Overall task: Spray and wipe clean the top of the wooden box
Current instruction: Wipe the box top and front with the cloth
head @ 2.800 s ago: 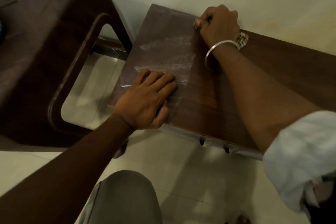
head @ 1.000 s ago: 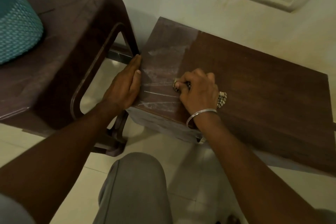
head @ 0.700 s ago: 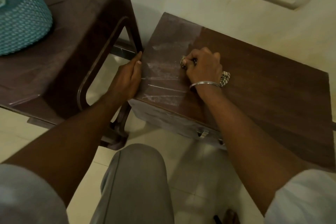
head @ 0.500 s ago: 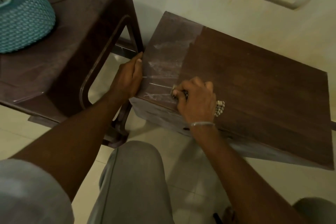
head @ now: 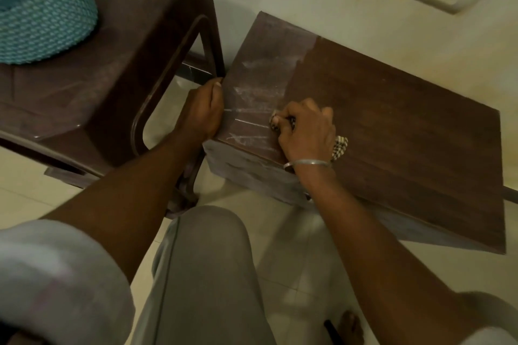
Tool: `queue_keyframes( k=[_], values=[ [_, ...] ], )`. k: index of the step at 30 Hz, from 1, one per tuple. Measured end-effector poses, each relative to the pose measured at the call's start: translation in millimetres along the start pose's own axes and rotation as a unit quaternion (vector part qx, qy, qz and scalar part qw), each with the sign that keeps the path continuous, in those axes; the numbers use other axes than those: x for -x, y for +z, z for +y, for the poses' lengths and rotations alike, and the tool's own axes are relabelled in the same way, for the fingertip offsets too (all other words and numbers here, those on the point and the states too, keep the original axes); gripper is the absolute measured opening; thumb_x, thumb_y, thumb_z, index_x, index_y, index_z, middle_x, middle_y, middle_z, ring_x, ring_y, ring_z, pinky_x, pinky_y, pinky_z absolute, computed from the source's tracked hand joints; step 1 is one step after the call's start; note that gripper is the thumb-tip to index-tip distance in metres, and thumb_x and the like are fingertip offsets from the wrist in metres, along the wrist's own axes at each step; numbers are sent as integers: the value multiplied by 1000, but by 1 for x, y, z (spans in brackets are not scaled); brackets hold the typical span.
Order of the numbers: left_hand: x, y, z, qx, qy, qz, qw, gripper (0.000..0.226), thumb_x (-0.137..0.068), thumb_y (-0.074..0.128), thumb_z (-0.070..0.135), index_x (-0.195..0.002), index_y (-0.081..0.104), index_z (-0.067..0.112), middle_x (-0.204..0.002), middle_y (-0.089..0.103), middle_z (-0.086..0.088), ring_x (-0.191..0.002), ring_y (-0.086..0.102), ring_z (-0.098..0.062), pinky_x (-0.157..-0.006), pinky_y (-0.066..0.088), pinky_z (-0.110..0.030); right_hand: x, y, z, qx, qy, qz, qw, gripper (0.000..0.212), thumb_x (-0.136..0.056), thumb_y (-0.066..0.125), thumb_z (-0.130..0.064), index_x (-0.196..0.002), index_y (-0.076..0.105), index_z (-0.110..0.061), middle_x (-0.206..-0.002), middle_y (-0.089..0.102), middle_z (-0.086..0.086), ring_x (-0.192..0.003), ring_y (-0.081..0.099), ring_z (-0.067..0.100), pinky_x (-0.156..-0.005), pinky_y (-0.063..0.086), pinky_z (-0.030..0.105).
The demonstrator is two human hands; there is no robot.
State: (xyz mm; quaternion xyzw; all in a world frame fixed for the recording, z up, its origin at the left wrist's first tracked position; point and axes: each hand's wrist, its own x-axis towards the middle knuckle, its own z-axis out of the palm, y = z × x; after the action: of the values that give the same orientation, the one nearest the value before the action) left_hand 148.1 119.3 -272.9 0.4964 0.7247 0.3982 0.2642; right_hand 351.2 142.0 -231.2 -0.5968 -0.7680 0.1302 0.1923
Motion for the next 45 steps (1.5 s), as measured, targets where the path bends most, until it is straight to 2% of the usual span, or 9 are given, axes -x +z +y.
queue_keyframes(
  k=[7, 16, 21, 26, 32, 38, 41, 43, 45],
  values=[
    [0, 2, -2, -7, 9, 15, 1000, 42, -110, 29, 25, -119, 64, 3, -101, 70, -15, -89, 66, -23, -76, 49, -30, 58, -2, -4, 7, -32, -3, 999, 10, -86, 67, -34, -77, 62, -31, -93, 56, -13, -87, 43, 20, -67, 38, 34],
    [2, 0, 2, -11, -3, 13, 1000, 41, -111, 29, 24, -121, 63, 5, -103, 68, -9, -92, 63, -17, -78, 45, -25, -9, 2, -19, 3, 26, -12, 1000, 8, -86, 66, -32, -78, 64, -30, -98, 59, -7, -96, 48, 26, -78, 46, 43],
    [2, -3, 1, -8, -8, 13, 1000, 43, -111, 28, 27, -118, 64, 5, -101, 69, -11, -89, 64, -20, -75, 48, -27, 10, 3, -24, -3, 2, -17, 1000, 9, -86, 67, -35, -78, 64, -32, -96, 58, -10, -93, 46, 23, -72, 36, 34],
    [2, -2, 3, -13, -2, 20, 1000, 41, -111, 29, 25, -112, 64, 5, -92, 64, -5, -81, 60, -17, -63, 40, -11, 43, 12, -36, 14, -28, -24, 999, 7, -84, 69, -37, -81, 65, -32, -95, 58, -12, -90, 44, 19, -72, 41, 37],
    [1, -6, -4, 24, -15, -1, 1000, 45, -109, 27, 31, -109, 65, 6, -93, 69, -9, -81, 64, -18, -72, 50, -31, 35, 28, -73, -2, -59, -45, 997, 4, -84, 68, -34, -81, 66, -32, -97, 59, -11, -94, 46, 21, -74, 38, 37],
    [-4, -7, -5, 75, -85, -27, 993, 44, -109, 28, 37, -103, 64, 12, -102, 69, -12, -89, 64, -18, -79, 50, -30, 36, 19, -51, 0, -89, -57, 994, 6, -85, 65, -31, -79, 66, -30, -93, 58, -10, -89, 44, 21, -70, 42, 38],
    [-5, -8, -4, 121, -128, -51, 983, 49, -110, 27, 39, -120, 66, 10, -116, 69, -12, -105, 66, -22, -91, 51, -32, 41, 14, -35, -8, -68, -45, 997, 7, -84, 69, -32, -78, 66, -31, -90, 58, -11, -88, 46, 20, -71, 45, 39],
    [-6, -7, -2, 165, -160, -68, 971, 49, -111, 27, 38, -130, 63, 12, -123, 68, -10, -110, 65, -19, -89, 50, -27, 41, 15, -36, -15, -59, -41, 997, 7, -83, 70, -34, -78, 66, -32, -91, 58, -12, -88, 46, 20, -72, 45, 40],
    [-7, -5, 0, 215, -202, -66, 953, 49, -111, 27, 38, -134, 62, 12, -121, 69, -7, -101, 68, -10, -79, 51, -19, 36, 20, -48, -16, -62, -45, 997, 4, -83, 70, -34, -80, 67, -33, -92, 59, -11, -90, 46, 20, -72, 45, 41]
  ],
)
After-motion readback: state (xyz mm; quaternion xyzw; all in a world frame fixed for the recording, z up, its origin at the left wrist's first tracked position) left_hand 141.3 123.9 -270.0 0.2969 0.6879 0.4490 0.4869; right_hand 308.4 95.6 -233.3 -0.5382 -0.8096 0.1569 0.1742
